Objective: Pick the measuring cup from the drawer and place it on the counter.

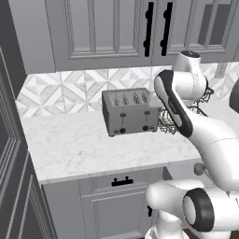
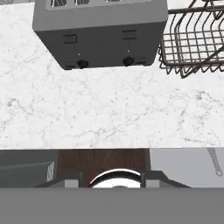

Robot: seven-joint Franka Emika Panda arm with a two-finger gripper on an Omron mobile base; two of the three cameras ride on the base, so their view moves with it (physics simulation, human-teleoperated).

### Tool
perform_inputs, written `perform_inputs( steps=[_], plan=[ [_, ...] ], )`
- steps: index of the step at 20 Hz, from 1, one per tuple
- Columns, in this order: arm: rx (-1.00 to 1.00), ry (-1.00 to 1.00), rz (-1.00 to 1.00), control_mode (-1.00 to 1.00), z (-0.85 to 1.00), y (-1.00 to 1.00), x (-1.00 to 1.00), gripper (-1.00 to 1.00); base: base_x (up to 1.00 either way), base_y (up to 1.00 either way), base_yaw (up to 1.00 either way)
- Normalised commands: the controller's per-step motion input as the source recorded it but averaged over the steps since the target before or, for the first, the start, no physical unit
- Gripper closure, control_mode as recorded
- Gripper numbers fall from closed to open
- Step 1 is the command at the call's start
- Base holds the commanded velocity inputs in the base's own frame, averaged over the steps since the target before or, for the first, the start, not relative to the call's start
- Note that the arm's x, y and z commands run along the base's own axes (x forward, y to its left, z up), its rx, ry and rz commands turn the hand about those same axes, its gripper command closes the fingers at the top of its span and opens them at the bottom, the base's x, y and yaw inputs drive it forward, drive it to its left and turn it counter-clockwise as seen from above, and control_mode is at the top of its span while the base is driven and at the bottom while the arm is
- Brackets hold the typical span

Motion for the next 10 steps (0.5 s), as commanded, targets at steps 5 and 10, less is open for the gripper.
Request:
perform_inputs(
  steps=[5,10],
  plan=[
    [0.00,0.00,0.00,-1.00,0.00,-0.03,-0.21,-1.00,0.00,0.00,0.00],
    [0.01,-0.01,-0.04,-1.00,-0.09,-0.85,-0.66,-1.00,0.00,0.00,0.00]
  ],
)
